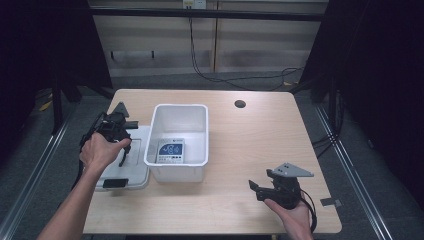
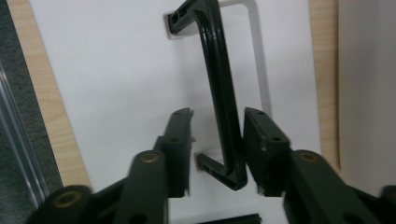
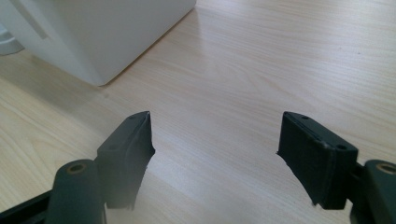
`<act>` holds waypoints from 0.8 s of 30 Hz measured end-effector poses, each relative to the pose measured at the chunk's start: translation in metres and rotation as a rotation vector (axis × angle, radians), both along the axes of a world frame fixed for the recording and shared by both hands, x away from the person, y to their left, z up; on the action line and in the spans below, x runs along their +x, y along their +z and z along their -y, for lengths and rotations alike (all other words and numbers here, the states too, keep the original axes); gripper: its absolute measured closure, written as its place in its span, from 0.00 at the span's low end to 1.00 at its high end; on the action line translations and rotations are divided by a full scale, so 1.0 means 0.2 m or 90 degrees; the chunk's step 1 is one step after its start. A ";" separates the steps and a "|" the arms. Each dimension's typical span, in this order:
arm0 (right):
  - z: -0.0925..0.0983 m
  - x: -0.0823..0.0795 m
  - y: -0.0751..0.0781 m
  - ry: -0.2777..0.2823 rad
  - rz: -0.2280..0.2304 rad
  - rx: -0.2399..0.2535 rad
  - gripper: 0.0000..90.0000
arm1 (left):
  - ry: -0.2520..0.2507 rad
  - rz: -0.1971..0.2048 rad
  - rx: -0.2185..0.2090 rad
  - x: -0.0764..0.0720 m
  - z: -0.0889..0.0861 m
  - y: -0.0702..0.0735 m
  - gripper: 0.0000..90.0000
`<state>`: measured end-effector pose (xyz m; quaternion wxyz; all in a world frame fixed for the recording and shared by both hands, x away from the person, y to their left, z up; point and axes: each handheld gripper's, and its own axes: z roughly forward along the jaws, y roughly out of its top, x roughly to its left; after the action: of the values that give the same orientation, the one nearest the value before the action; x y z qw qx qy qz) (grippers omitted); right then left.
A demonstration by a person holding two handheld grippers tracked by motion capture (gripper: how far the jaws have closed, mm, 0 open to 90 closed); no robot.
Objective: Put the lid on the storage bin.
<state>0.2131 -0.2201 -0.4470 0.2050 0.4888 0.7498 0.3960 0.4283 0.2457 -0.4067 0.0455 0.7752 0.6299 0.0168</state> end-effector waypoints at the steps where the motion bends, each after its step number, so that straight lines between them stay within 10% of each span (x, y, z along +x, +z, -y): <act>1: 0.00 0.00 0.00 0.000 0.000 0.000 0.28 | -0.001 -0.007 -0.003 0.00 -0.02 0.01 0.75; 24: -0.02 0.00 -0.01 0.010 -0.005 0.003 0.28 | 0.044 -0.045 0.012 0.10 -0.02 -0.04 0.87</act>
<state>0.2129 -0.2171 -0.4481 0.1979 0.4846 0.7537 0.3973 0.4483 0.2505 -0.4145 0.0154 0.7535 0.6572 -0.0030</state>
